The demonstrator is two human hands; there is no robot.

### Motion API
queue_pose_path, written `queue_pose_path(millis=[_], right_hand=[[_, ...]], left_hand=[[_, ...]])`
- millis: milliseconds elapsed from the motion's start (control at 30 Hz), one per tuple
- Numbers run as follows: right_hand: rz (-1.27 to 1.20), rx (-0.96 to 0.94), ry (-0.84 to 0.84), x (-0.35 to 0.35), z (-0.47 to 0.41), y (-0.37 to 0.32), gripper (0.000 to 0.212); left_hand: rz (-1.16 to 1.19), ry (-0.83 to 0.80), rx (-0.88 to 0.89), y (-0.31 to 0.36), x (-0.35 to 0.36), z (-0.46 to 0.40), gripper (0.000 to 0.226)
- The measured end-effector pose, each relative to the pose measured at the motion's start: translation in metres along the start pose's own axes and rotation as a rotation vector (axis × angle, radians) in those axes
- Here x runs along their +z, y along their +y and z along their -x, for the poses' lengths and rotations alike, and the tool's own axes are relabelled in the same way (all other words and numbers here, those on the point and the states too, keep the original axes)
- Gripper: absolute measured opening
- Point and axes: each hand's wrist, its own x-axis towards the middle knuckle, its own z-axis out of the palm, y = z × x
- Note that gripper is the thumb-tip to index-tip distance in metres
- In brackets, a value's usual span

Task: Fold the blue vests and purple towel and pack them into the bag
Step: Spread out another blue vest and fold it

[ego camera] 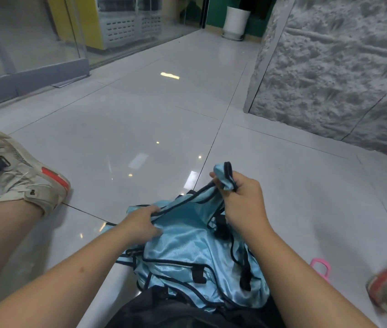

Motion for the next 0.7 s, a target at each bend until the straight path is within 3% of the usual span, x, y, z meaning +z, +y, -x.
queue_pose_path(millis=[167,200,333,433,500,600,700], right_hand=[[0.008,-0.019,0.109,-0.017,-0.011,-0.011,0.023],[0.022,-0.02,0.128,-0.021,-0.013,-0.012,0.024],[0.057,0.013,0.157,-0.035,-0.019,-0.011,0.023],[0.065,0.045,0.159,-0.047,-0.022,-0.009,0.025],[0.038,0.079,0.146,-0.055,-0.022,-0.008,0.014],[-0.054,0.149,0.114,-0.063,-0.022,-0.013,0.017],[-0.132,0.195,0.097,-0.07,-0.023,-0.026,0.03]], left_hand=[[-0.047,0.123,-0.017,-0.021,0.007,-0.01,0.027],[-0.029,0.116,0.0,-0.022,0.005,-0.01,0.029],[0.054,0.059,0.014,-0.018,-0.011,-0.004,0.071],[0.252,-0.002,0.004,-0.012,-0.031,0.002,0.038],[0.308,-0.017,0.015,-0.004,-0.045,0.006,0.019],[0.215,0.02,0.003,0.008,-0.055,0.011,0.04],[0.155,0.117,-0.084,0.006,-0.056,0.01,0.032]])
